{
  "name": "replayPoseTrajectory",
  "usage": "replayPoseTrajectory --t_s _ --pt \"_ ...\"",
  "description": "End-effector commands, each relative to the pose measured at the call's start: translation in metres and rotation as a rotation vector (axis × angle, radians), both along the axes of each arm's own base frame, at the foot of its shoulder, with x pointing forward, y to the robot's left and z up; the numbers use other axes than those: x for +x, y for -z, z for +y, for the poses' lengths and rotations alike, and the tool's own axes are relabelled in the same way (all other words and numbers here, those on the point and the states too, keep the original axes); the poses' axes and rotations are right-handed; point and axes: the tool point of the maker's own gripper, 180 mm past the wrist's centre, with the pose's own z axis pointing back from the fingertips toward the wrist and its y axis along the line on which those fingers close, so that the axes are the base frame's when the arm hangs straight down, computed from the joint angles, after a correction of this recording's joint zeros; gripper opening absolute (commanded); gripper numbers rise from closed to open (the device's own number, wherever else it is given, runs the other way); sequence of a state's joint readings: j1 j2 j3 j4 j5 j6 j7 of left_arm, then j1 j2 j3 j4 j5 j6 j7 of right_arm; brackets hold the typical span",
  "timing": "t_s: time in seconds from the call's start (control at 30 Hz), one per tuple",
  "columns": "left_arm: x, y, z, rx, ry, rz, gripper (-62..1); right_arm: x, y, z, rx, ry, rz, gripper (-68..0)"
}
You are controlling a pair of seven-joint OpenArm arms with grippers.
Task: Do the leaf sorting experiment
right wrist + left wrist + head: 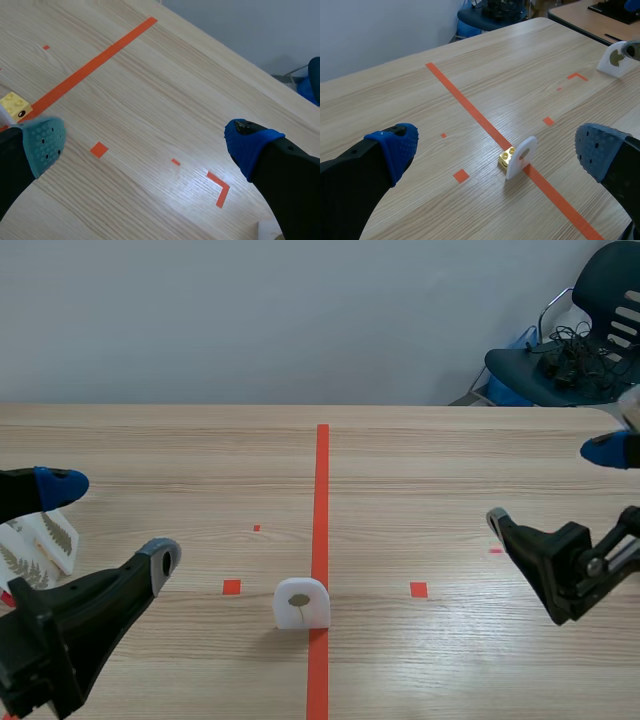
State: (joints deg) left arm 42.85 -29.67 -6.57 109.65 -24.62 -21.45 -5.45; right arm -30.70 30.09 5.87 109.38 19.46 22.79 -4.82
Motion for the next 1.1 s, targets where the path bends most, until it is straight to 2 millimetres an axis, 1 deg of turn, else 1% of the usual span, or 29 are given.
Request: replayPoseTrajectory --t_s 0.0,0.07,0.17,0.27,0.4,0.53,0.7,0.8,0.93,1.0,1.07 --pt "0.002 -0.009 -0.001 -0.022 -0.003 -0.028 1.4 0.008 -0.008 0.010 0.014 -0.016 -0.023 0.4" --pt "0.002 -0.009 -0.001 -0.022 -0.003 -0.028 1.4 0.011 -0.004 0.022 0.027 -0.047 -0.012 0.4" --pt "0.002 -0.009 -0.001 -0.022 -0.003 -0.028 1.4 0.006 0.010 0.049 0.059 -0.141 0.035 0.4" --pt "0.002 -0.009 -0.001 -0.022 -0.003 -0.028 1.4 -0.002 0.032 0.073 0.087 -0.223 0.103 0.4" --pt "0.002 -0.009 -0.001 -0.022 -0.003 -0.028 1.4 -0.010 0.063 0.096 0.114 -0.284 0.188 0.4" --pt "0.002 -0.009 -0.001 -0.022 -0.003 -0.028 1.4 -0.008 0.082 0.119 0.174 -0.311 0.212 0.4" --pt "0.002 -0.009 -0.001 -0.022 -0.003 -0.028 1.4 -0.006 0.107 0.156 0.218 -0.352 0.265 0.4" --pt "0.002 -0.009 -0.001 -0.022 -0.003 -0.028 1.4 -0.006 0.116 0.174 0.222 -0.386 0.272 0.4" --pt "0.002 -0.009 -0.001 -0.022 -0.003 -0.028 1.4 -0.009 0.118 0.192 0.230 -0.434 0.259 0.4" --pt "0.002 -0.009 -0.001 -0.022 -0.003 -0.028 1.4 -0.013 0.120 0.198 0.216 -0.455 0.260 -5.4" --pt "0.002 -0.009 -0.001 -0.022 -0.003 -0.028 1.4 -0.017 0.122 0.202 0.203 -0.471 0.262 -12.8"
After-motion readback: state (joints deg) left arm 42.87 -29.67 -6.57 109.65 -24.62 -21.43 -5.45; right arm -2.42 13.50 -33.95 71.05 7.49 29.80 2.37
